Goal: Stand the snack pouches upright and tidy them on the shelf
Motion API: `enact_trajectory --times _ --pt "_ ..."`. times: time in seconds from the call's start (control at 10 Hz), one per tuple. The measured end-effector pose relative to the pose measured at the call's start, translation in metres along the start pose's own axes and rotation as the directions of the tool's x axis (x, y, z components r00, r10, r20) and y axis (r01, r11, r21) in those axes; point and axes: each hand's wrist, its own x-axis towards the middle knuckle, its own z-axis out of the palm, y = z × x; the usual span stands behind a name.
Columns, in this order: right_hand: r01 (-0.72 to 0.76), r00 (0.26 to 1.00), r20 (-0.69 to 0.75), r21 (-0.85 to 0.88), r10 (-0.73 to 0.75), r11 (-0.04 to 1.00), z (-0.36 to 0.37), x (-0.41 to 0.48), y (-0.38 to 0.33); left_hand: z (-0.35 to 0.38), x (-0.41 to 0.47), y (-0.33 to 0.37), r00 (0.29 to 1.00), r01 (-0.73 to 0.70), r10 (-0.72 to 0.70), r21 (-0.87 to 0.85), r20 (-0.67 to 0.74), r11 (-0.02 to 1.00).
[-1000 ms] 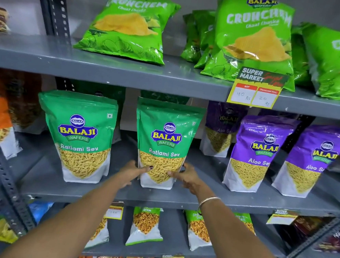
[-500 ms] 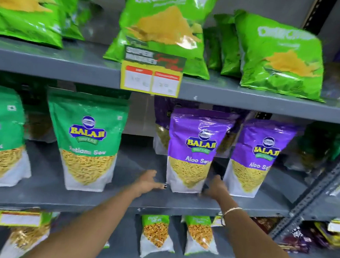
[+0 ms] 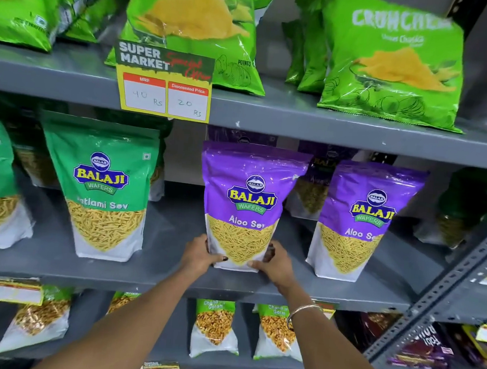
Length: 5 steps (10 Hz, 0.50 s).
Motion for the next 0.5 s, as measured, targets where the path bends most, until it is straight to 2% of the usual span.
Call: enact_trajectory --times 0.2,0.4,0.5 --pt "-0.003 1.0 0.002 0.015 0.003 1.0 0.004 0.002 -0.004 -0.004 0.0 -0.006 1.0 0.0 0.0 0.0 -0.013 1.0" --pt "-0.015 0.998 0.064 0.024 0.013 1.0 0.007 0.003 -0.005 -0.008 0.004 -0.01 0.998 0.009 -0.009 -0.009 0.064 1.0" --pt "0.021 1.0 -0.006 0.164 -0.021 0.986 0.001 -0.008 -0.023 -0.022 -0.005 -0.009 0.999 -0.036 0.038 0.042 -0.028 0.998"
